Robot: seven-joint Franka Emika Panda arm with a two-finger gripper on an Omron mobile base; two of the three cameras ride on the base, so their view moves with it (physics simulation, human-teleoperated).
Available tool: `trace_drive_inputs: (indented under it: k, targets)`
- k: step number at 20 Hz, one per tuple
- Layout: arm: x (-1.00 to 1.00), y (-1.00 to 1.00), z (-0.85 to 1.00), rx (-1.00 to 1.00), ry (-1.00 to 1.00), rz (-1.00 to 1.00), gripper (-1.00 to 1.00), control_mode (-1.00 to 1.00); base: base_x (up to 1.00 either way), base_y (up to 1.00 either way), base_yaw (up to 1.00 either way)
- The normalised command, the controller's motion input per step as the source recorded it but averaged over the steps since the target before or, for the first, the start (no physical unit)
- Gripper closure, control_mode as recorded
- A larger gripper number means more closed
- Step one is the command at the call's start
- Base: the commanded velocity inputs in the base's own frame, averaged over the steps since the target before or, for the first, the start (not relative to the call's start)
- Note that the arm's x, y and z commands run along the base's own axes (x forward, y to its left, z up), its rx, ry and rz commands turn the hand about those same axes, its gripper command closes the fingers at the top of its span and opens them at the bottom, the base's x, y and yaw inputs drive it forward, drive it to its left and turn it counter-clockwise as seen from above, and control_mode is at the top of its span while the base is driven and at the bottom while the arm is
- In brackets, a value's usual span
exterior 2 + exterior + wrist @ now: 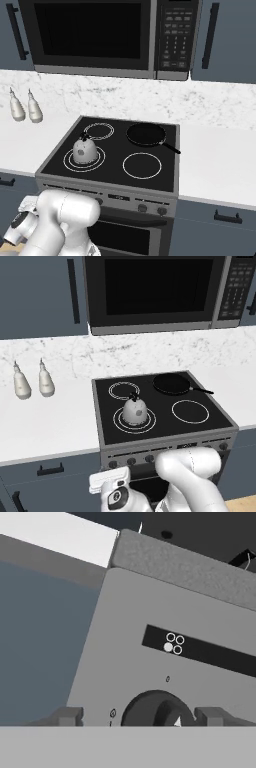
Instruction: Pick the kettle from the counter and place it on a stove burner. Then turn the burner on.
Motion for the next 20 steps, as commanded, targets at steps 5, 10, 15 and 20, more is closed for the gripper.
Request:
trace_drive_inputs:
  k: [5, 10, 15, 20]
  targets:
    - [0.13, -0.13, -0.28, 0.08, 0.01, 0.02, -1.00, -1.00, 0.00, 0.00, 0.00]
    - [0.00, -0.28, 0.00, 0.05, -0.04, 0.03, -1.00, -1.00, 0.00, 0.00, 0.00]
    - [0.00, -0.07, 0.00, 0.00, 0.00, 0.00, -1.00, -1.00, 0.00, 0.00, 0.00]
    - [0.00, 0.00, 0.00, 0.00, 0.00, 0.00, -1.00, -1.00, 0.00, 0.00, 0.00]
